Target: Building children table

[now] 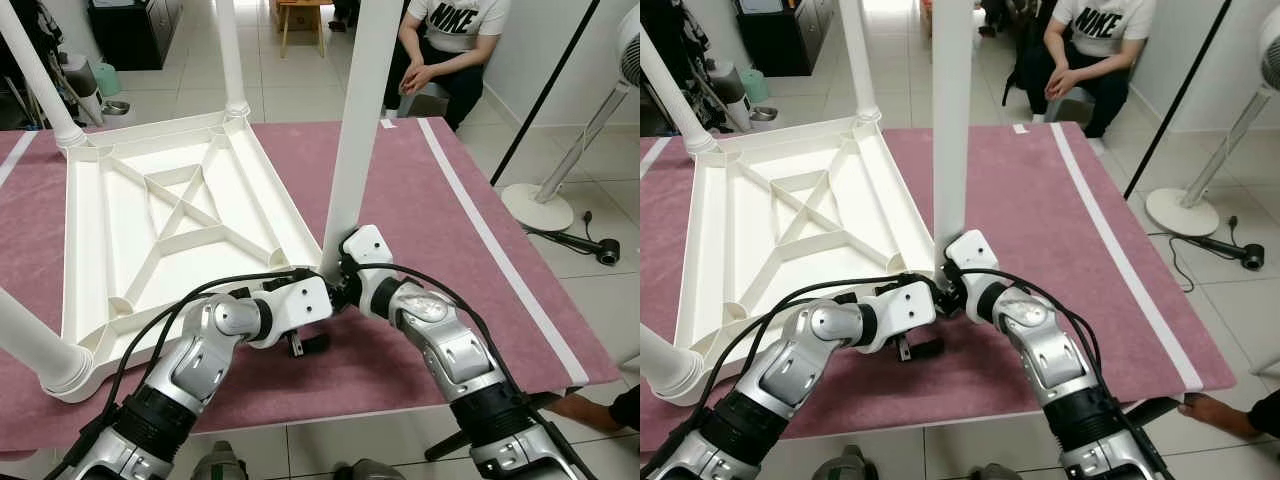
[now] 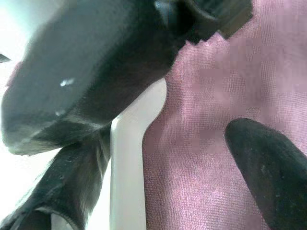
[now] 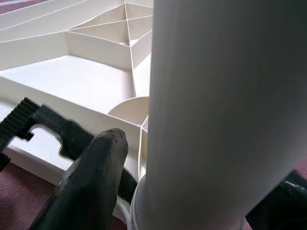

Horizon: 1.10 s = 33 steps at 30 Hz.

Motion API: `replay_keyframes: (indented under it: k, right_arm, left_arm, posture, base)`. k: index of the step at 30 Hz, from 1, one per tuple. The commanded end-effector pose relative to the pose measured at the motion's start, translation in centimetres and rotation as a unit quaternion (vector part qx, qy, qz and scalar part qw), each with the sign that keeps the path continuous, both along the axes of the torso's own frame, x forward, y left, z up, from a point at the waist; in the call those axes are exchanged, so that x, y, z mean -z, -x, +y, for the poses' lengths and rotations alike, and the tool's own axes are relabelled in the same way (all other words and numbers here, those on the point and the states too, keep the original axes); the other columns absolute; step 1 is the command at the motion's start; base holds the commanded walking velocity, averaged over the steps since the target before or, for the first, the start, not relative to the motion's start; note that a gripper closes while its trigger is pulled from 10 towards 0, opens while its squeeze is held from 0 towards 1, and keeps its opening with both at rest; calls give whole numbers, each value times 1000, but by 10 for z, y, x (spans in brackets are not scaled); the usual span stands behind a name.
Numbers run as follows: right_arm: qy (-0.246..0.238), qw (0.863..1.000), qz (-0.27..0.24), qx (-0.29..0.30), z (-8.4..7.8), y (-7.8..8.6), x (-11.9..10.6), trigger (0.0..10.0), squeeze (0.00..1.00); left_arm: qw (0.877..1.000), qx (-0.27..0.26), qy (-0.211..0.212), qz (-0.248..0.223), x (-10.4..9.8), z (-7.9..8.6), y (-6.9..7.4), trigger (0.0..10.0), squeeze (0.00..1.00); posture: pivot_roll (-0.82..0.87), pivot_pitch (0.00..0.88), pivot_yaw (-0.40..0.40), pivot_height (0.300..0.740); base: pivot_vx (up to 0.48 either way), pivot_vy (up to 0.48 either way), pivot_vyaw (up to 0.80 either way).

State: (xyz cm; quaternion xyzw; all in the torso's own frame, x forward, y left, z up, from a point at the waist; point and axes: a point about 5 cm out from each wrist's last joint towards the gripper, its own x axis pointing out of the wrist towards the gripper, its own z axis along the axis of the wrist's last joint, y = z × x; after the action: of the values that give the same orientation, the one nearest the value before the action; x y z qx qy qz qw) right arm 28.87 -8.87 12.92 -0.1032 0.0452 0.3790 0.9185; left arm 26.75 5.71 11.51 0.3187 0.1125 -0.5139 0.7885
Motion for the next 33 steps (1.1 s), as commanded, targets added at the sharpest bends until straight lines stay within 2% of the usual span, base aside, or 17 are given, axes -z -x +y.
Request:
replay_keyframes:
  k: [1,2,6,19,27,28,29,31,32,33]
  right_arm:
    - [-21,998,3,-62,21,10,-2,10000,0]
    - [-37,997,-16,-66,20,9,-10,10000,0]
    - [-53,995,-36,-72,19,8,-20,10000,0]
    - [-56,995,-44,-67,17,2,-23,10000,0]
    - [-65,994,-44,-74,13,5,-26,10000,0]
    - [-66,994,-38,-82,13,8,-25,10000,1000]
    - [-66,993,-33,-89,13,11,-22,10000,1000]
    - [-66,993,-33,-89,13,11,-22,10000,1000]
    - [-66,994,-24,-88,14,14,-18,10000,1000]
    - [-66,994,-24,-88,14,14,-18,10000,1000]
  left_arm:
    - [996,-48,24,-64,-26,9,-15,10000,0]
    - [992,-83,37,-87,-39,22,-23,10000,0]
    - [986,-118,51,-110,-52,34,-31,10000,0]
    - [984,-128,54,-114,-54,36,-35,10000,0]
    - [987,-111,50,-106,-55,41,-29,10000,0]
    - [989,-103,42,-100,-52,42,-27,10000,0]
    - [991,-95,30,-90,-45,44,-22,10000,0]
    - [991,-95,30,-90,-45,44,-22,10000,0]
    - [993,-88,16,-75,-37,45,-17,10000,0]
    - [993,-88,16,-75,-37,45,-17,10000,0]
  posture:
    - [74,0,0,740]
    - [78,0,0,740]
    - [79,0,0,740]
    - [86,0,0,740]
    - [82,0,0,740]
    - [82,0,0,740]
    - [81,0,80,740]
    - [81,0,80,740]
    - [82,0,86,740]
    - [82,0,86,740]
  base:
    - [0,0,0]
    - [0,0,0]
    - [0,0,0]
    - [0,0,0]
    - [0,0,0]
    - [0,0,0]
    - [0,0,0]
    - [0,0,0]
    - [0,0,0]
    - [0,0,0]
